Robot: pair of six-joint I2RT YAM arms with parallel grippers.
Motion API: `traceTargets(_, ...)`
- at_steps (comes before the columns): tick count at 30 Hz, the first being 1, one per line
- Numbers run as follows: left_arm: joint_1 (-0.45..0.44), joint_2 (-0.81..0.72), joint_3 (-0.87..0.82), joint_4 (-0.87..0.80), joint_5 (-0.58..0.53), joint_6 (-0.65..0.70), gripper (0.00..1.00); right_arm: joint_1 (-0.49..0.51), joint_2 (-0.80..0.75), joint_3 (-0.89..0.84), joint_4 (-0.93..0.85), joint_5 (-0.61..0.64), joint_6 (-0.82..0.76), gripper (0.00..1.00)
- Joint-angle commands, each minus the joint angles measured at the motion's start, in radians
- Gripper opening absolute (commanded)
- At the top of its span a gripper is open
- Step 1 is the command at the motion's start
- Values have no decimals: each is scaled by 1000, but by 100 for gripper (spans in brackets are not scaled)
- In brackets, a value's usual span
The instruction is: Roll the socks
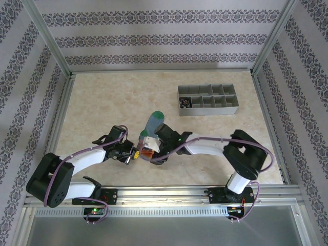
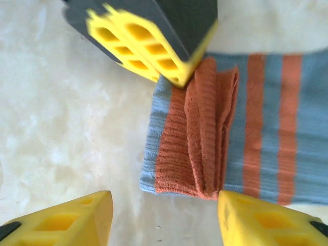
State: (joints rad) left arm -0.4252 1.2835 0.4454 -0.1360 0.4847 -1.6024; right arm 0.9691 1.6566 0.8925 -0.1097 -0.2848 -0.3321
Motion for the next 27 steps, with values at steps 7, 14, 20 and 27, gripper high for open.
traceTargets(7, -1, 23, 34, -86, -15, -2, 0, 174, 40, -18, 119, 440, -273, 56)
traceTargets(14, 5, 45, 59, -102, 2, 16, 0, 185, 140, 55, 128, 464, -320, 51)
traceTargets(20, 19, 46, 61, -103, 20, 27, 0, 173, 217, 90, 107, 481, -271, 35)
traceTargets(27, 37, 6, 62, -118, 33, 33, 0, 141, 220, 108, 28, 405, -181, 1)
